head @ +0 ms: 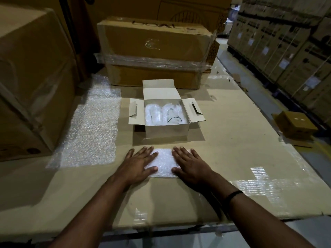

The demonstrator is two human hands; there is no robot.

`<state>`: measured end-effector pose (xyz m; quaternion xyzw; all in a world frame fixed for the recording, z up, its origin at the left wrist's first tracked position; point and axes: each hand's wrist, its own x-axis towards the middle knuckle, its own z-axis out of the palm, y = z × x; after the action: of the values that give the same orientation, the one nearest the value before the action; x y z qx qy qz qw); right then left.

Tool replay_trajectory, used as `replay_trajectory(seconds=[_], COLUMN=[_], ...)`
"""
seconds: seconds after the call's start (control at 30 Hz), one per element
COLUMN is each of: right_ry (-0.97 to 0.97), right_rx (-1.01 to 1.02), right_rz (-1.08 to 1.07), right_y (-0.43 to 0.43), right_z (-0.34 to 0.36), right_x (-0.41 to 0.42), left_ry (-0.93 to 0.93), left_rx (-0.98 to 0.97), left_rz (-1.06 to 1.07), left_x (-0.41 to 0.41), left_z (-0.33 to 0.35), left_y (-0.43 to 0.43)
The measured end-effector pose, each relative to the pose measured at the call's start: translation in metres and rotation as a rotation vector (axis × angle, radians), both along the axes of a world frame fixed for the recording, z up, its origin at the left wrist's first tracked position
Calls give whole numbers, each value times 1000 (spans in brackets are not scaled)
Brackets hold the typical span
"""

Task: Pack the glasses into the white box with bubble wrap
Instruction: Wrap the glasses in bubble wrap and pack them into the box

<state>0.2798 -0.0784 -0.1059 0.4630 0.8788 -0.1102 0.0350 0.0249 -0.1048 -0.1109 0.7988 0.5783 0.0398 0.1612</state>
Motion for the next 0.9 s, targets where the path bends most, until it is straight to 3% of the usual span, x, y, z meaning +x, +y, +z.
replay_trajectory(seconds=[0.1, 0.2, 0.33, 0.57, 0.73, 0.9], right_ry=[0, 119, 28, -29, 317, 499], right_rx=[-86, -91, -120, 16, 96, -11], right_rz=[-16, -37, 19, -82, -233, -375], right_y=[8, 13, 11, 16, 16, 17], right_z=[13, 25, 33, 41, 46, 44], right_x=[-3, 5, 14, -10, -26, -42], left_ry=[-51, -75, -79, -98, -359, -642], left_rx=[43, 103, 93, 394, 385, 192], left_rz=[20, -4, -31, 18, 168, 287], left_x=[-5, -11, -15, -4, -12, -29], left_z=[1, 3, 4, 10, 22, 21], left_y=[4, 6, 7, 18, 18, 16])
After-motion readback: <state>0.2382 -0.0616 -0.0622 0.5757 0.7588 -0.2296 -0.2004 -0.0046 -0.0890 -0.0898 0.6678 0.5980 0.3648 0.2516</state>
